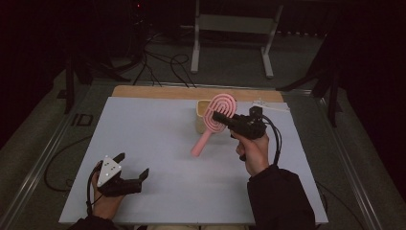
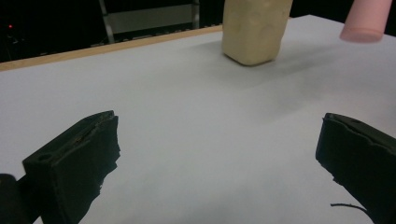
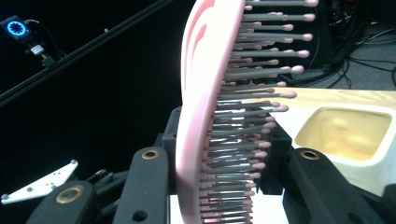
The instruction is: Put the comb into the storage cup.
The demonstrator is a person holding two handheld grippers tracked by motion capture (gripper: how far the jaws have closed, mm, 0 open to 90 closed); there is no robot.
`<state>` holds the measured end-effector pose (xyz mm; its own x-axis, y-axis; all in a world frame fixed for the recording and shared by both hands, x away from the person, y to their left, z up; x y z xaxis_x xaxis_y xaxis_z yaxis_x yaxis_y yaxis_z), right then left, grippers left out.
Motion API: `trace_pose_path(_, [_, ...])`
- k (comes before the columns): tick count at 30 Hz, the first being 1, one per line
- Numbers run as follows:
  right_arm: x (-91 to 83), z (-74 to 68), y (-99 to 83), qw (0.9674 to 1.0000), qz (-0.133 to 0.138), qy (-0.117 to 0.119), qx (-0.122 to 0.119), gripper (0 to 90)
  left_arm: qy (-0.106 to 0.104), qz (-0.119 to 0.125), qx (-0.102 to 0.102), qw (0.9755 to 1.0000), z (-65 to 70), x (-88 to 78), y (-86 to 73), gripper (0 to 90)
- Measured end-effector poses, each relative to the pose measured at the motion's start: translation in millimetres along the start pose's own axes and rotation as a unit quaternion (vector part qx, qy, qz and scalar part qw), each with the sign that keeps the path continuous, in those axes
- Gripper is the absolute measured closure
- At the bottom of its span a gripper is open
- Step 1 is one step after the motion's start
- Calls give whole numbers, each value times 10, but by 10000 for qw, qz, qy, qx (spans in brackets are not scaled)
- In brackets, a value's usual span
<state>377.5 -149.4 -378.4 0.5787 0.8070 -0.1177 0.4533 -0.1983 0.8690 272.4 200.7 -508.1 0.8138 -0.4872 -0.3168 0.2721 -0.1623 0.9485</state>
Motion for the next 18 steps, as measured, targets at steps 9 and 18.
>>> trace_pose_path(9, [21, -1, 107, 9999, 32, -65, -76, 635, 19, 33, -6, 10000, -2, -6, 4, 0])
trace_pose_path(18, [59, 14, 142, 9999, 21, -113, -104, 635, 10, 49, -4, 10000, 10, -6, 7, 0])
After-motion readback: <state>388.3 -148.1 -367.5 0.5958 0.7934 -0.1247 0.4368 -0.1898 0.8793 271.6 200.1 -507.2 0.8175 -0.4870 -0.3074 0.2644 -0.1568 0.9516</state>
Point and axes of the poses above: each handheld gripper's, and its own axes: x roughly forward along the jaws, y roughly out of its top, z roughly to its right, the point moved 4 cm from there along x, roughly forward along the jaws, and after that the axes turned 4 degrees about z, right-handed, at the moved point
